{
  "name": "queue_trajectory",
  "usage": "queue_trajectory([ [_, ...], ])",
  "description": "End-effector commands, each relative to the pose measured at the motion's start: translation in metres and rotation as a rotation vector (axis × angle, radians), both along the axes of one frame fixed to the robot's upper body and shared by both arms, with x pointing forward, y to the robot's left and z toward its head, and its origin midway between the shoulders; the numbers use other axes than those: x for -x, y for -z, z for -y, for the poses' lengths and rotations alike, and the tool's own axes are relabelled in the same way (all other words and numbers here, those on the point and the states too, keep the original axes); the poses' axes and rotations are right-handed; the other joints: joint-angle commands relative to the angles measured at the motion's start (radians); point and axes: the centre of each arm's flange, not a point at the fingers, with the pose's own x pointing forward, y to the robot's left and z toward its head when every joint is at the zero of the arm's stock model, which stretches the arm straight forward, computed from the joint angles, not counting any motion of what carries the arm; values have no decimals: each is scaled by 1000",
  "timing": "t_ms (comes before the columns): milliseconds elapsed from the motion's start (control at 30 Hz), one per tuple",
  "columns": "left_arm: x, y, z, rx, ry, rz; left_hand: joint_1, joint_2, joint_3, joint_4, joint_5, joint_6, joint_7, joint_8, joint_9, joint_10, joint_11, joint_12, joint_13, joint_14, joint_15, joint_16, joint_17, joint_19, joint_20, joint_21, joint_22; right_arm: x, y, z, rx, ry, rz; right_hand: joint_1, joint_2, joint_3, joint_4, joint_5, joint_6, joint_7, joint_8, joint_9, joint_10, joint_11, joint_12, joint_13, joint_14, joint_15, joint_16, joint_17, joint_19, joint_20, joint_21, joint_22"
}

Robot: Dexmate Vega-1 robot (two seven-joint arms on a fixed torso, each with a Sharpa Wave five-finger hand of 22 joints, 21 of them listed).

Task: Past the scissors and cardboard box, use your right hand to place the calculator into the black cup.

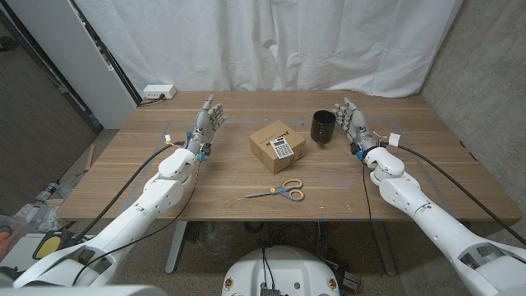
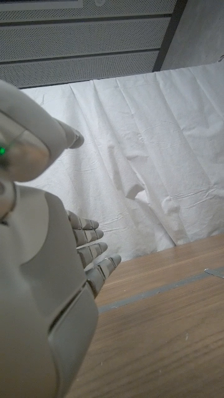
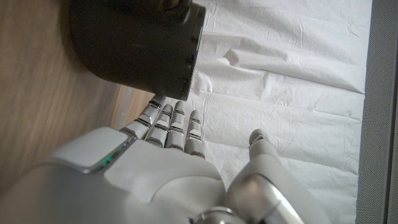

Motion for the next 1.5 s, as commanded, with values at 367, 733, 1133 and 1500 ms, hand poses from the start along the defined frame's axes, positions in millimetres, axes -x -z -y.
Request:
queue_trajectory([
  [367, 11, -8, -5, -38, 11, 3, 14, 8, 7, -1, 9, 13, 5, 10, 3, 11, 5, 9, 4, 15, 4, 11, 3, 19, 3, 2, 2, 13, -1, -10, 17, -32, 26, 14, 1, 3, -4, 5, 10, -3, -1, 2, 11, 1, 1, 5, 11, -1, 1, 4, 8, 0, -3, 2],
  [733, 14, -14, 3, -53, 7, 11, 19, 16, 7, -2, 11, 20, 4, 11, 3, 18, 5, 11, 5, 20, 3, 12, 3, 20, 6, -1, 2, 16, -9, 5, 10, -17, 71, 21, 3, 2, -9, 6, 17, -10, -4, 3, 20, -4, -1, 5, 21, -5, 0, 3, 15, 1, -8, 2],
  [1133, 12, -16, 8, -70, 19, 5, 25, 22, 7, -4, 13, 32, 3, 15, 3, 27, 4, 13, 5, 28, 2, 13, 3, 20, 8, -5, 2, 8, -22, 24, 3, 26, 107, 26, -2, -2, -15, 5, 24, -17, -7, 3, 16, -8, -9, 6, 13, -9, -8, 3, 6, -1, -20, 2],
  [1500, 10, -19, 10, -76, 12, 9, 30, 28, 7, -5, 15, 39, 3, 16, 3, 35, 4, 14, 5, 35, 4, 14, 3, 23, 8, -8, 3, 26, -28, 29, 20, 34, 153, 34, -1, -2, -20, 5, 30, -20, -9, 3, 24, -8, -11, 6, 18, -11, -9, 2, 9, -2, -26, 2],
])
